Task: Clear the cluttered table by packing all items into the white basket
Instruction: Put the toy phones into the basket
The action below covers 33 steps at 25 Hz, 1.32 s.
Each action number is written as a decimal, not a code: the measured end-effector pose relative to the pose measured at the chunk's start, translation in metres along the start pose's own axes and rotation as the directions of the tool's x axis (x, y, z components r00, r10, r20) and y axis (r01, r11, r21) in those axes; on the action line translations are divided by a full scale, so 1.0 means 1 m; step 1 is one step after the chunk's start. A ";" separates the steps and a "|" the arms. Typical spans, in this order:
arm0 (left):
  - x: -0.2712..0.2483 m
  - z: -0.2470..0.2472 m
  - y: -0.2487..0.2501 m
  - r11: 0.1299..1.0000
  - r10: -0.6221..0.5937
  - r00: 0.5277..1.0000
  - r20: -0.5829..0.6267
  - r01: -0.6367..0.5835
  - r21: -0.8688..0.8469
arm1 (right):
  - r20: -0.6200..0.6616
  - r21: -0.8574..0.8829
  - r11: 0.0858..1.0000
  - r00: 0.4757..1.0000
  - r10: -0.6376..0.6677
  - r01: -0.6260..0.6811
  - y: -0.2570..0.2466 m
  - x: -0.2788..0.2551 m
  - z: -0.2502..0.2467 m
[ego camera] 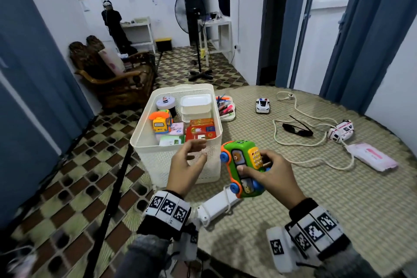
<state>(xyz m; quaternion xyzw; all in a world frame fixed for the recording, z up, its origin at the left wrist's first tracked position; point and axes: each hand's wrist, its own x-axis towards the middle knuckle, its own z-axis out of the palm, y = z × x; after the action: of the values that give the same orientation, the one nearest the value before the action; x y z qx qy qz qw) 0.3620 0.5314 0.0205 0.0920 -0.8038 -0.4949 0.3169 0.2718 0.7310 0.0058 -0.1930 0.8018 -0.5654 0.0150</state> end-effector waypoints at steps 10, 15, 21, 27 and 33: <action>0.045 -0.114 -0.063 0.997 -0.063 0.983 -0.171 0.071 0.040 | 0.034 0.157 0.987 0.999 0.019 -0.024 -0.081 0.045 0.105; 0.107 -0.155 -0.127 0.978 -0.128 0.975 -0.180 0.154 0.139 | 0.035 0.184 0.982 0.999 0.025 -0.031 -0.110 0.097 0.164; 0.152 -0.165 -0.161 0.910 -0.387 0.922 0.031 0.376 0.172 | 0.073 0.068 0.996 0.996 0.047 -0.052 -0.117 0.154 0.214; 0.157 -0.163 -0.195 0.898 -0.427 0.904 -0.017 0.426 0.106 | 0.249 -0.353 0.935 0.962 0.109 -0.014 -0.118 0.203 0.246; 0.155 -0.161 -0.203 0.912 -0.410 0.912 -0.031 0.410 0.012 | 0.500 -0.692 0.711 0.791 0.352 0.122 -0.123 0.236 0.283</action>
<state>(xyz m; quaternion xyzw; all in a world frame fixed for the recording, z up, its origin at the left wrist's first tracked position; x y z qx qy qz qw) 0.3040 0.2408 -0.0383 0.2683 -0.7666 -0.5417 0.2165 0.1577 0.3640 0.0624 -0.2992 0.9165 -0.1294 0.2318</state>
